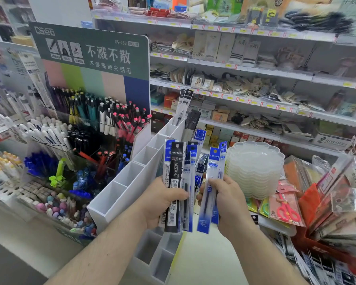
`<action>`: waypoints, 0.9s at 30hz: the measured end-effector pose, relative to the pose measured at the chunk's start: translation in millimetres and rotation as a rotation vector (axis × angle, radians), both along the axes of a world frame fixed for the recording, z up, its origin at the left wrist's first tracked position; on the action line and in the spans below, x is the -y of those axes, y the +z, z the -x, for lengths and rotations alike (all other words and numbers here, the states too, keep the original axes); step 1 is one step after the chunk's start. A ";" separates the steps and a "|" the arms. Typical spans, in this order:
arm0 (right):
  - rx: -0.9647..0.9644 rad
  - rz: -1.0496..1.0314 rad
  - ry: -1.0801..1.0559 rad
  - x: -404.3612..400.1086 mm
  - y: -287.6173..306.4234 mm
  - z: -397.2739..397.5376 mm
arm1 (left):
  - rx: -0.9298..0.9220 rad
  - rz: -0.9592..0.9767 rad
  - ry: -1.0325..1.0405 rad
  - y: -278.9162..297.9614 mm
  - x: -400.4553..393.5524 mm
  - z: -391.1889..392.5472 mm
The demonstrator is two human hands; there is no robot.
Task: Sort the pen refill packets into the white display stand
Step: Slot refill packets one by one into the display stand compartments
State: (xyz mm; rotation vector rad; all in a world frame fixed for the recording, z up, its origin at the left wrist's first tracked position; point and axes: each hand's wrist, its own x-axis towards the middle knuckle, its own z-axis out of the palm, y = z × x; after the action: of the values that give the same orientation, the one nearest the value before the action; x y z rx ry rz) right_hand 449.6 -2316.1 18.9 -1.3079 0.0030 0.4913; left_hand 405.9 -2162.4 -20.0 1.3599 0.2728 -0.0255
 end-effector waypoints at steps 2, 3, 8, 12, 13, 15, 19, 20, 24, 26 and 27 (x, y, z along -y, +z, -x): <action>-0.056 -0.048 0.003 1.9 -0.5 -3.2 | 0.004 0.003 -0.007 1.3 -1.3 0.6; -0.063 -0.041 0.010 2.6 -1.5 -5.1 | 0.011 0.008 -0.009 2.0 -1.2 0.8; -0.067 -0.017 0.052 0.7 -3.5 -9.0 | 0.054 0.054 -0.001 1.8 0.4 1.1; -0.102 -0.064 0.024 -2.1 -4.0 -12.8 | 0.083 0.090 -0.017 2.8 0.3 2.6; -0.119 -0.084 0.021 -2.8 -3.6 -13.0 | 0.083 0.095 -0.016 2.9 0.5 2.9; -0.150 -0.126 0.008 -3.1 -1.7 -12.6 | 0.074 0.093 -0.006 2.7 0.8 2.7; -0.005 -0.035 -0.007 -2.9 2.6 -9.1 | 0.068 0.087 -0.003 1.6 0.6 2.1; 0.082 0.036 0.014 -3.1 2.5 -7.8 | 0.074 0.088 -0.008 1.4 1.0 1.9; 0.306 0.207 0.088 -4.7 -0.1 -1.3 | 0.107 0.111 -0.011 -0.8 0.6 0.4; 0.287 0.158 0.109 -5.4 1.7 1.1 | 0.105 0.131 -0.025 -1.1 0.3 0.2; 0.256 0.119 0.118 -5.4 3.6 2.2 | 0.105 0.138 -0.028 -1.2 0.2 0.4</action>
State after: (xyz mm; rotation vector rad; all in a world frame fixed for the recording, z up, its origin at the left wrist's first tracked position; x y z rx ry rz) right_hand 447.4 -2310.7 22.6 -1.4868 -0.2627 0.4254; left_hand 405.5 -2162.6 -21.3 1.2232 0.1606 0.0039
